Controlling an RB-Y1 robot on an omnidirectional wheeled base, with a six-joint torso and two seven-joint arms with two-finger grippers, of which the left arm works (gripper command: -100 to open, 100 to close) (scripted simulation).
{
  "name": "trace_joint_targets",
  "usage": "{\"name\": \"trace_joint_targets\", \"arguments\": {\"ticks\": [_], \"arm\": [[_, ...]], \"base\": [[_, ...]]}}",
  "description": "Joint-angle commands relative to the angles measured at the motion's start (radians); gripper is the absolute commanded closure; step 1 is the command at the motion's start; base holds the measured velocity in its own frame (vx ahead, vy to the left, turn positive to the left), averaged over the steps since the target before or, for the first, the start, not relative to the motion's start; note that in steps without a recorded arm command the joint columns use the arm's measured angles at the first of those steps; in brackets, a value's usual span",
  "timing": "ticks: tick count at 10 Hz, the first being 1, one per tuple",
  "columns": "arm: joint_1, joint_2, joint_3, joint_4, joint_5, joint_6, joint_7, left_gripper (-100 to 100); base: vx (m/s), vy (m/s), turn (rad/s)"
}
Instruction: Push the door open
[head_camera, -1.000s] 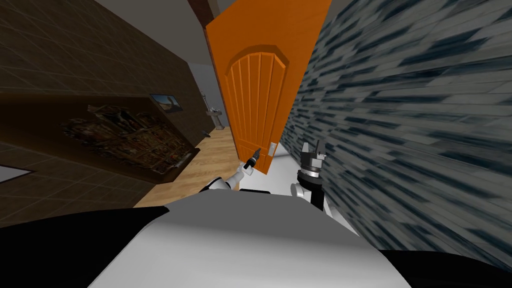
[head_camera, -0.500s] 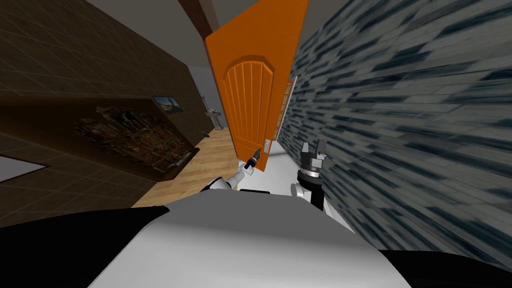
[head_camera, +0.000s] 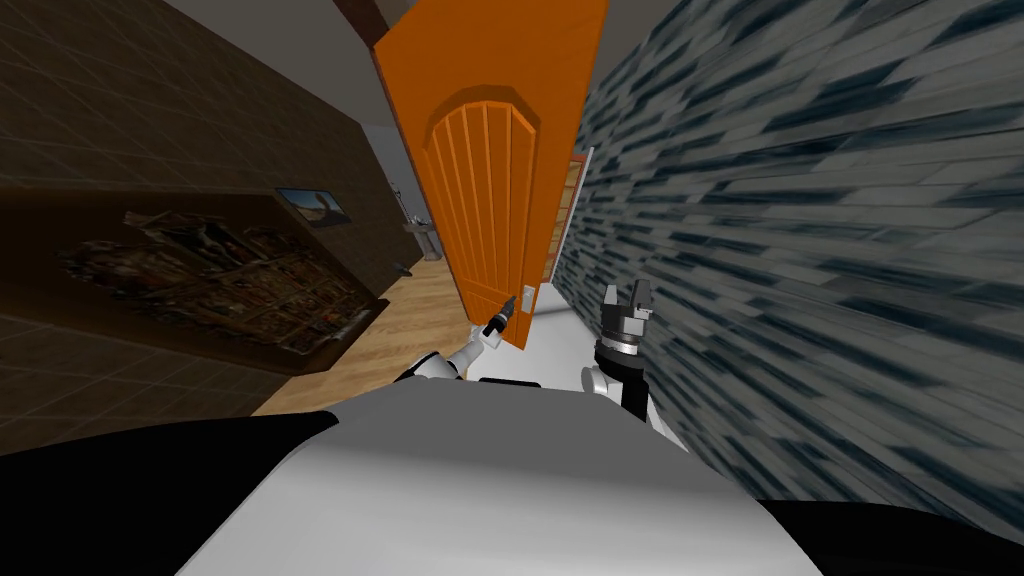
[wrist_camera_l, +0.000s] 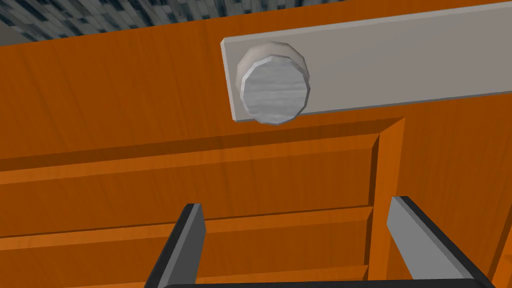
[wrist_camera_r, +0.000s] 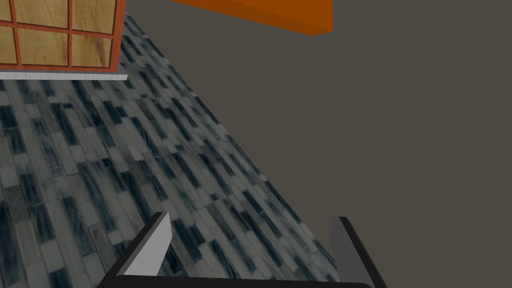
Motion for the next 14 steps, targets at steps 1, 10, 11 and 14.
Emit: {"name": "trace_joint_targets", "arguments": {"ticks": [1,10,11,14], "arm": [[0.004,0.000,0.003,-0.008,0.000,0.003,-0.002,-100],[-0.002,-0.039,0.010,-0.006,0.001,0.003,-0.004,100],[-0.002,-0.039,0.010,-0.006,0.001,0.003,-0.004,100],[0.001,-0.013,0.027,-0.001,0.006,0.005,-0.011,100]], "base": [[0.240,-0.125,-0.034],[0.076,-0.043,-0.008],[0.000,0.000,0.000],[0.053,-0.104,0.047]]}}
